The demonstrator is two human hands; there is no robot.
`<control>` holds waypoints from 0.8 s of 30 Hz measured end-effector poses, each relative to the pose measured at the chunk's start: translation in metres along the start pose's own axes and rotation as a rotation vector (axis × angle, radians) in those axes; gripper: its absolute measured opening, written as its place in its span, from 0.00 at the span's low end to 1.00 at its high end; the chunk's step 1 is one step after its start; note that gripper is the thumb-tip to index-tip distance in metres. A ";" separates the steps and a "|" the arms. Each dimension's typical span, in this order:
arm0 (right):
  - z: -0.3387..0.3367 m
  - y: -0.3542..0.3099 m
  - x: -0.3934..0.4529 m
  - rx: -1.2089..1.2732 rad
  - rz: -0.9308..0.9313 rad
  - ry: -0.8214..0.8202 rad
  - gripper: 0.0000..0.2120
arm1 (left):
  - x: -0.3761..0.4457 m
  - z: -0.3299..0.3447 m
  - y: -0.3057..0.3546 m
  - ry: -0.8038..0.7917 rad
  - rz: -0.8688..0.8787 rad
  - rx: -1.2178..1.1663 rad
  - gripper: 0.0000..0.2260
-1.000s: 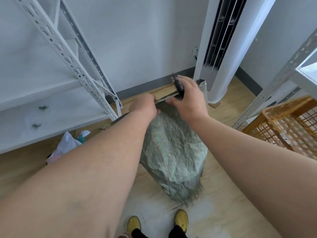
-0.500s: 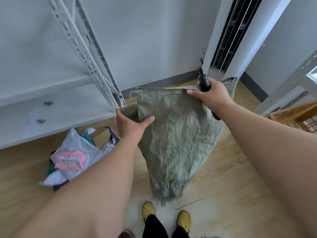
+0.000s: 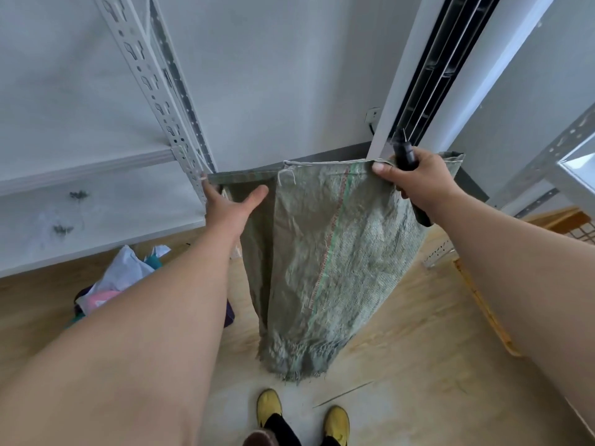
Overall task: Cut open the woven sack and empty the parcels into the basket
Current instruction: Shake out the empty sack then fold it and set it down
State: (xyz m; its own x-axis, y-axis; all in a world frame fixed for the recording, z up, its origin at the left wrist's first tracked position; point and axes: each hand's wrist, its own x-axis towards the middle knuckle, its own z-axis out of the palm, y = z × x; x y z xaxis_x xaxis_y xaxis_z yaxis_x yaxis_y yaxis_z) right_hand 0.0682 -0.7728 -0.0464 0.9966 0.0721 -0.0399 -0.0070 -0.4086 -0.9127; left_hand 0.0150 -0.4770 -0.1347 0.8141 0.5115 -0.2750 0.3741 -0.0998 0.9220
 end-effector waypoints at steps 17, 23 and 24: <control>0.035 0.000 -0.003 -0.222 -0.135 0.166 0.12 | 0.003 0.036 0.042 0.454 -0.122 0.135 0.15; 0.032 0.021 0.006 -0.550 -0.035 0.261 0.07 | -0.005 0.054 0.052 -0.283 -0.029 0.125 0.23; 0.033 0.025 0.006 -0.550 0.003 0.270 0.06 | -0.009 0.060 0.056 -0.381 -0.061 0.113 0.27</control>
State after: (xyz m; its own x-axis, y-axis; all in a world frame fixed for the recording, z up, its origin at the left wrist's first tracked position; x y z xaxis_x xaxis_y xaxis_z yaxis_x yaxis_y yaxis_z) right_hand 0.0709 -0.7525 -0.0833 0.9828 -0.1334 0.1274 -0.0383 -0.8233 -0.5663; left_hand 0.0550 -0.5386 -0.0973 0.8875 0.1687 -0.4288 0.4557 -0.1831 0.8711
